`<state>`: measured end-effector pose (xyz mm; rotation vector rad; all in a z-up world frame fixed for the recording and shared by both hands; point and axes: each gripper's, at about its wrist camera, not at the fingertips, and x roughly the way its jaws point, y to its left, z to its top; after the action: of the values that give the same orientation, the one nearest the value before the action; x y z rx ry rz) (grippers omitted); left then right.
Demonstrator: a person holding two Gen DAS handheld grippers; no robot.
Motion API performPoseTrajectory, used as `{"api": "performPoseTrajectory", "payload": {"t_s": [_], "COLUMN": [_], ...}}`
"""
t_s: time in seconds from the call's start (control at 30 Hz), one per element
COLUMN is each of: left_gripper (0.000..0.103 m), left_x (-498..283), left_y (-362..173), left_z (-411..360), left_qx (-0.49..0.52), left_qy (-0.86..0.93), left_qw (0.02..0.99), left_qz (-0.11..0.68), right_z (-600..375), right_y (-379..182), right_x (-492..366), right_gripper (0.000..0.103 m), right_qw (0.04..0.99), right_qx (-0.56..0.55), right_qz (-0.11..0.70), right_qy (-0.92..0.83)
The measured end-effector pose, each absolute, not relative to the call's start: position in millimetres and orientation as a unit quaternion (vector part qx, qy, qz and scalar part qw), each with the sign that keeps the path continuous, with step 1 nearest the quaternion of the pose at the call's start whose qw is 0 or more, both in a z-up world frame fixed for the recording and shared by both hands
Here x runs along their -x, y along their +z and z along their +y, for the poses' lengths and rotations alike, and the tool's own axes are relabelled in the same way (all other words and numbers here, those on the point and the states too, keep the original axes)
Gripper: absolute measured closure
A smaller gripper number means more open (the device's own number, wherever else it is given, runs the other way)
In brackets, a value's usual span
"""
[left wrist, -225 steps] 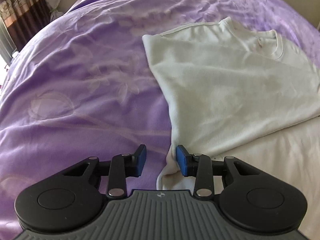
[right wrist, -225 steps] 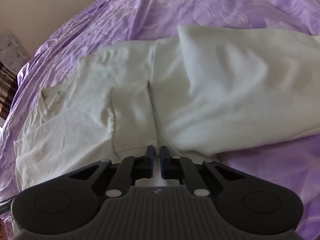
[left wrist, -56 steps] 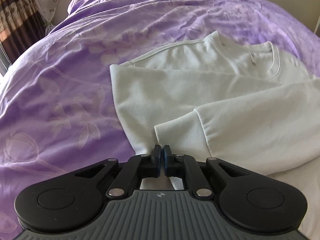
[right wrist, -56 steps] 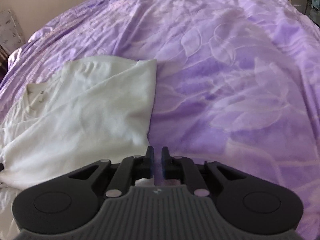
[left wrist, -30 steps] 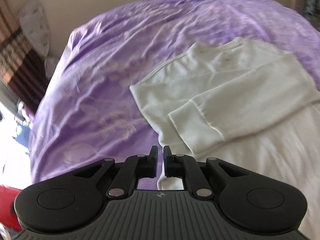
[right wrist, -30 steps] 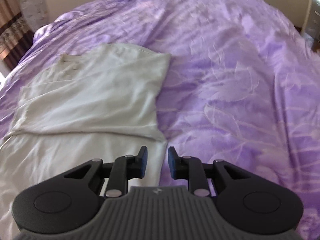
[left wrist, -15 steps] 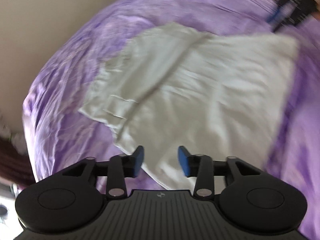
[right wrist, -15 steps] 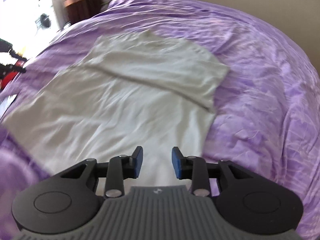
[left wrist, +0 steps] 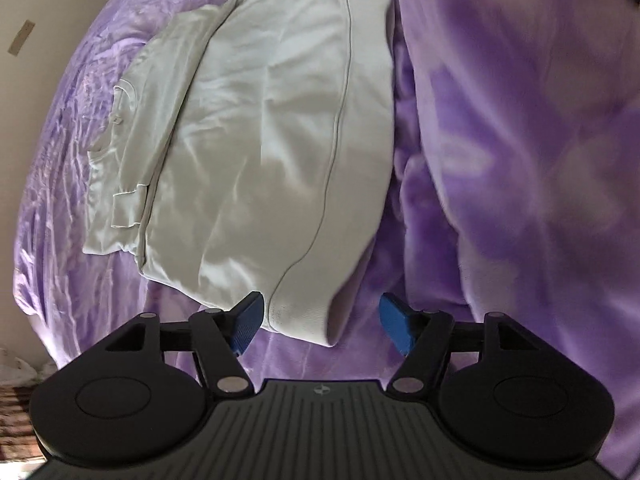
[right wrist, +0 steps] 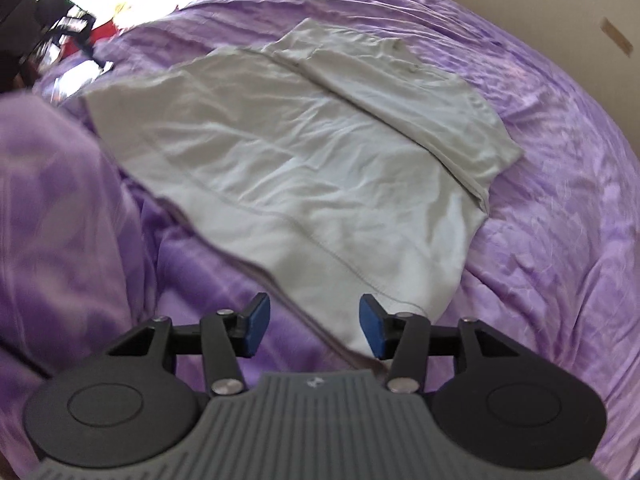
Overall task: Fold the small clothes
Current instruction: 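Grasp the hem with the left gripper and fold it toward the collar, then grasp the hem with the right gripper while the left gripper lifts its hem corner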
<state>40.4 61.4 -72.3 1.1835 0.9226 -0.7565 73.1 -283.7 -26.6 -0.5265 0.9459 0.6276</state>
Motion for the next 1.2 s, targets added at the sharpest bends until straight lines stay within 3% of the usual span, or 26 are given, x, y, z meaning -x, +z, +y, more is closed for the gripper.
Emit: {"api": "performPoseTrajectory", "payload": {"t_s": [0.2, 0.23, 0.27, 0.33, 0.43, 0.7, 1.0, 1.07, 1.2], "left_gripper": [0.029, 0.041, 0.059, 0.082, 0.096, 0.098, 0.099, 0.098, 0.099], "left_x": [-31, -32, -34, -37, -41, -68, -82, -81, -81], "left_y": [-96, -97, -96, -90, -72, -15, 10, 10, 9], "left_z": [53, 52, 53, 54, 57, 69, 80, 80, 81], "left_qx": [-0.586, -0.582, -0.573, -0.550, -0.510, -0.371, -0.304, -0.303, -0.300], "left_qy": [-0.299, -0.301, -0.303, -0.303, -0.292, -0.257, -0.235, -0.234, -0.231], "left_qw": [0.669, 0.671, 0.674, 0.688, 0.722, 0.815, 0.847, 0.848, 0.848], "left_qz": [0.347, 0.348, 0.354, 0.364, 0.365, 0.364, 0.368, 0.367, 0.370], "right_z": [-283, -283, -283, -282, -277, -276, -272, -268, -265], "right_y": [-34, -35, -36, -37, -41, -43, -71, -76, -87], "right_x": [-59, -57, -54, -51, -48, -59, -37, -29, -21], "right_gripper": [0.053, 0.052, 0.052, 0.052, 0.053, 0.057, 0.058, 0.063, 0.090], "right_qw": [0.789, 0.784, 0.781, 0.774, 0.767, 0.757, 0.716, 0.700, 0.661], "right_qx": [0.320, 0.334, 0.344, 0.364, 0.396, 0.439, 0.553, 0.594, 0.645], "right_qz": [0.427, 0.422, 0.419, 0.411, 0.393, 0.383, 0.327, 0.292, 0.269], "right_qy": [0.306, 0.308, 0.310, 0.316, 0.317, 0.295, 0.274, 0.269, 0.274]}}
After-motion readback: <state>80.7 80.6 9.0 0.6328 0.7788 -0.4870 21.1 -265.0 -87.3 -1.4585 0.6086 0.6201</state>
